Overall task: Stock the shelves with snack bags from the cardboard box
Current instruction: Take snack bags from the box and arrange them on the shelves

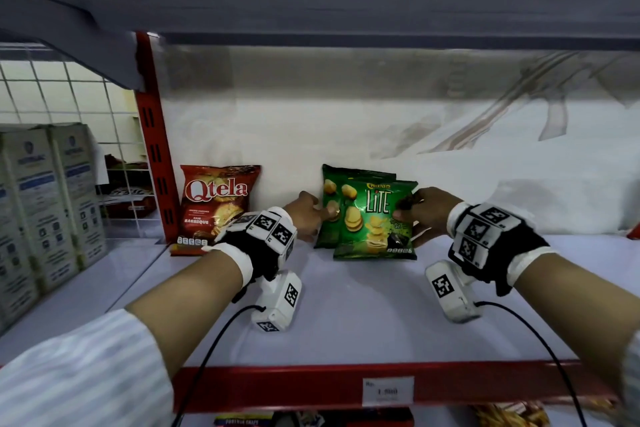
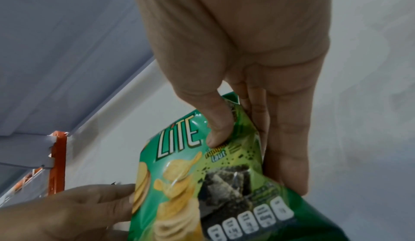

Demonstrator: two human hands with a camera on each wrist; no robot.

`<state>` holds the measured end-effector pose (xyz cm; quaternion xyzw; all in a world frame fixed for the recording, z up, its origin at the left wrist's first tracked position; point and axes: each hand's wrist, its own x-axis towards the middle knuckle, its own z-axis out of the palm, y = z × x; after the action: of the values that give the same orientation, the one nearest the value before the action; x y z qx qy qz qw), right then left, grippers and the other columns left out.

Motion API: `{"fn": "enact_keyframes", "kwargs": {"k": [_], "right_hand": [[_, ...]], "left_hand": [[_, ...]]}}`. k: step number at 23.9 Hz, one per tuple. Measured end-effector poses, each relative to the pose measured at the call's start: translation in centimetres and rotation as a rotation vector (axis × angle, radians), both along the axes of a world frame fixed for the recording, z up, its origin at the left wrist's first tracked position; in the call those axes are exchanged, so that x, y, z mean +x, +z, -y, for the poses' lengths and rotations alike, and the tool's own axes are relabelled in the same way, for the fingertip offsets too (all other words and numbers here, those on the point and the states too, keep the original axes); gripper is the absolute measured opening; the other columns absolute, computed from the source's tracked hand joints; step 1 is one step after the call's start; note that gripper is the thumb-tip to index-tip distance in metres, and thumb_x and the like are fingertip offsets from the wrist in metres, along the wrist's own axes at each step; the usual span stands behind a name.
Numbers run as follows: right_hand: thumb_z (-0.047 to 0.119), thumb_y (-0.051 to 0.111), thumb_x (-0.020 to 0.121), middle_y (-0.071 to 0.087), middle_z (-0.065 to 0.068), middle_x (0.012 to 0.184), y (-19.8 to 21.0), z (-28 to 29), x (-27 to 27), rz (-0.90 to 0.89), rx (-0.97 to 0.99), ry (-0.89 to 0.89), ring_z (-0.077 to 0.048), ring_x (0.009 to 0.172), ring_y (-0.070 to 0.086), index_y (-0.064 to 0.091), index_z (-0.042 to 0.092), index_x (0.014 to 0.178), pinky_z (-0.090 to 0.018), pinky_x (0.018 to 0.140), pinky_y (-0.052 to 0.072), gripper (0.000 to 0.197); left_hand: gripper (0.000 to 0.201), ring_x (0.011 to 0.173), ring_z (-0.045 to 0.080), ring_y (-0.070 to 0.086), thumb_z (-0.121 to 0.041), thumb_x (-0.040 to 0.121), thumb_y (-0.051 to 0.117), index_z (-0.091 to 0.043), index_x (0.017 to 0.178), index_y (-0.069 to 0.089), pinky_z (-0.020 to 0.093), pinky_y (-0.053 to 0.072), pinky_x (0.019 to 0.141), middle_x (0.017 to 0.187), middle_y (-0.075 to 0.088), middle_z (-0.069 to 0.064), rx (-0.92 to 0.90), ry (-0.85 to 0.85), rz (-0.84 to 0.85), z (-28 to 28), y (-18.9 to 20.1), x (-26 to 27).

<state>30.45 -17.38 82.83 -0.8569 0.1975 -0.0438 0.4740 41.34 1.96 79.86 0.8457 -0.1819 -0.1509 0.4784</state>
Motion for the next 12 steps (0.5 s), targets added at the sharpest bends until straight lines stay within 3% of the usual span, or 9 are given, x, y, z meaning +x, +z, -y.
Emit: {"fn": "enact_keyframes", "kwargs": {"k": [2, 5, 9, 12], "right_hand": [[0.006, 0.060, 0.091, 0.062, -0.028, 0.110, -0.3, 0.2, -0.1, -0.004, 0.022, -0.013, -0.037, 0.083, 0.062, 0.055, -0.008, 0.119, -0.051, 0.077, 0.055, 0.032], [0.006, 0.058, 0.092, 0.062, -0.029, 0.113, -0.3, 0.6, 0.0, -0.007, 0.005, -0.032, -0.037, 0.086, 0.062, 0.055, -0.009, 0.119, -0.051, 0.081, 0.054, 0.032], [0.007, 0.059, 0.091, 0.063, -0.028, 0.113, 0.0, 1.4, -0.3, -0.028, -0.022, -0.059, -0.037, 0.089, 0.064, 0.057, -0.008, 0.117, -0.053, 0.083, 0.054, 0.029], [0.010, 0.063, 0.089, 0.065, -0.025, 0.111, 0.1, 1.8, -0.7, -0.054, -0.030, -0.037, -0.037, 0.084, 0.065, 0.061, -0.003, 0.113, -0.053, 0.080, 0.055, 0.027]], "left_hand": [[0.072, 0.110, 0.038, 0.059, -0.035, 0.090, 0.061, -0.004, 0.141, 0.022, 0.048, 0.050, 0.094, 0.130, 0.052, 0.023, 0.108, -0.006, 0.028, 0.6, -0.4, 0.4], [0.081, 0.113, 0.040, 0.057, -0.031, 0.085, 0.068, 0.001, 0.142, 0.018, 0.049, 0.050, 0.093, 0.131, 0.050, 0.025, 0.223, 0.003, 0.147, 1.5, -0.3, 0.8], [0.060, 0.111, 0.041, 0.057, -0.019, 0.085, 0.069, -0.002, 0.132, 0.036, 0.050, 0.051, 0.091, 0.127, 0.052, 0.025, 0.174, -0.005, 0.171, 2.5, -0.3, 1.0], [0.053, 0.111, 0.038, 0.057, -0.018, 0.087, 0.066, -0.002, 0.129, 0.040, 0.047, 0.050, 0.092, 0.123, 0.055, 0.022, 0.210, -0.048, 0.232, 3.2, -0.2, 0.6]]}}
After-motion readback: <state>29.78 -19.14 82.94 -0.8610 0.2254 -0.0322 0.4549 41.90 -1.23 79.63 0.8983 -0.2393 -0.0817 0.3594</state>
